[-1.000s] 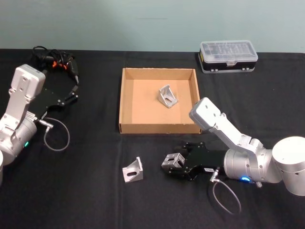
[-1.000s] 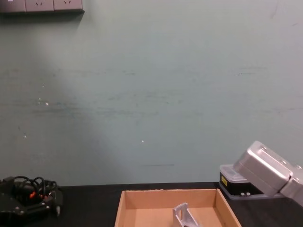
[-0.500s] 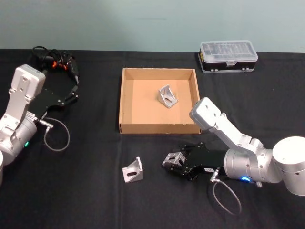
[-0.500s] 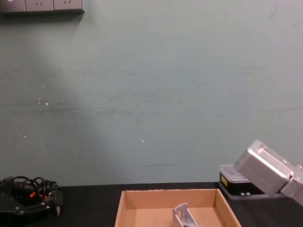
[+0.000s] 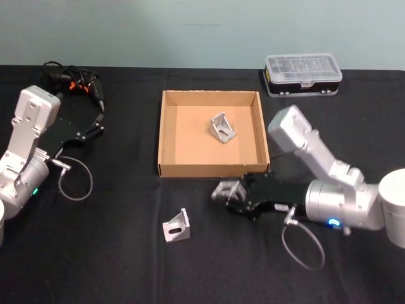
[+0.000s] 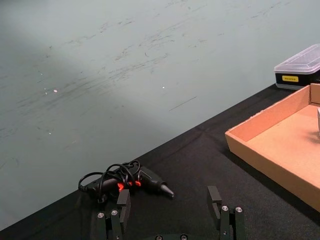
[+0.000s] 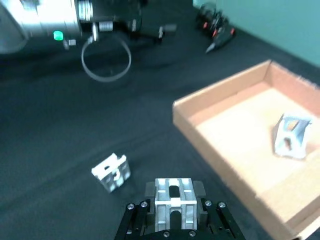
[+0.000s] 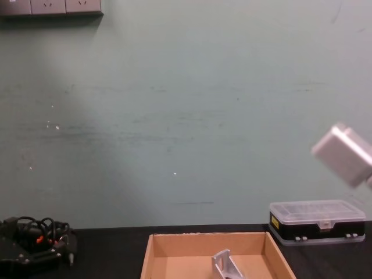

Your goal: Use one hand to pick up the angle iron from the table and place it into the box.

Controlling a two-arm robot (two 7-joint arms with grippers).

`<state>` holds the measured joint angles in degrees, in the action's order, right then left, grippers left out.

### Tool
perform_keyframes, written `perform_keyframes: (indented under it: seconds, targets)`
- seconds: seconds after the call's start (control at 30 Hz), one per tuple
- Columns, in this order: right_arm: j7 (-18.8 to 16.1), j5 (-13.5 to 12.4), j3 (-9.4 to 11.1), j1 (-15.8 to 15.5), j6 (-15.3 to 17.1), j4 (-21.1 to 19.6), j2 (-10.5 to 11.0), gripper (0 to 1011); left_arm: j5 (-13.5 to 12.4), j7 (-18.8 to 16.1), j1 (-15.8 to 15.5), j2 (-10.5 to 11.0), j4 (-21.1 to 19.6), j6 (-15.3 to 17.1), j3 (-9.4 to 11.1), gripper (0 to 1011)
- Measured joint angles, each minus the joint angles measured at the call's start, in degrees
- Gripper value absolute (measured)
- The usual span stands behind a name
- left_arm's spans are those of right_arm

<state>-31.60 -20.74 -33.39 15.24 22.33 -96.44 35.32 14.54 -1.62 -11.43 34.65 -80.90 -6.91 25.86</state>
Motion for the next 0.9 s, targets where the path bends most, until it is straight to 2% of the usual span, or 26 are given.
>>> perform_keyframes:
  seconds: [0.13, 0.43, 0.67, 0.73, 0.87, 0.9]
  targets:
    - [-0.01, -1.86, 1.62, 1.25, -0.19, -0.17, -0.62, 449, 0.0, 0.0, 0.0, 0.0, 0.0, 0.0, 0.0, 1000]
    - [1.86, -2.45, 2.04, 6.72, -0.15, 3.61, -4.12, 449, 0.0, 0.0, 0.0, 0.0, 0.0, 0.0, 0.0, 1000]
    - [5.17, -0.82, 0.68, 11.88, 1.58, 9.11, -9.55, 449, 0.0, 0.0, 0.0, 0.0, 0.0, 0.0, 0.0, 1000]
    - [6.92, 0.5, -0.16, 13.91, 2.71, 12.06, -12.25, 449, 0.0, 0.0, 0.0, 0.0, 0.0, 0.0, 0.0, 1000]
    - [8.82, 2.12, -0.93, 15.78, 3.7, 15.61, -15.03, 449, 0.0, 0.0, 0.0, 0.0, 0.0, 0.0, 0.0, 1000]
    - [9.87, 2.97, -1.25, 16.65, 4.32, 17.44, -16.35, 449, 0.0, 0.0, 0.0, 0.0, 0.0, 0.0, 0.0, 1000]
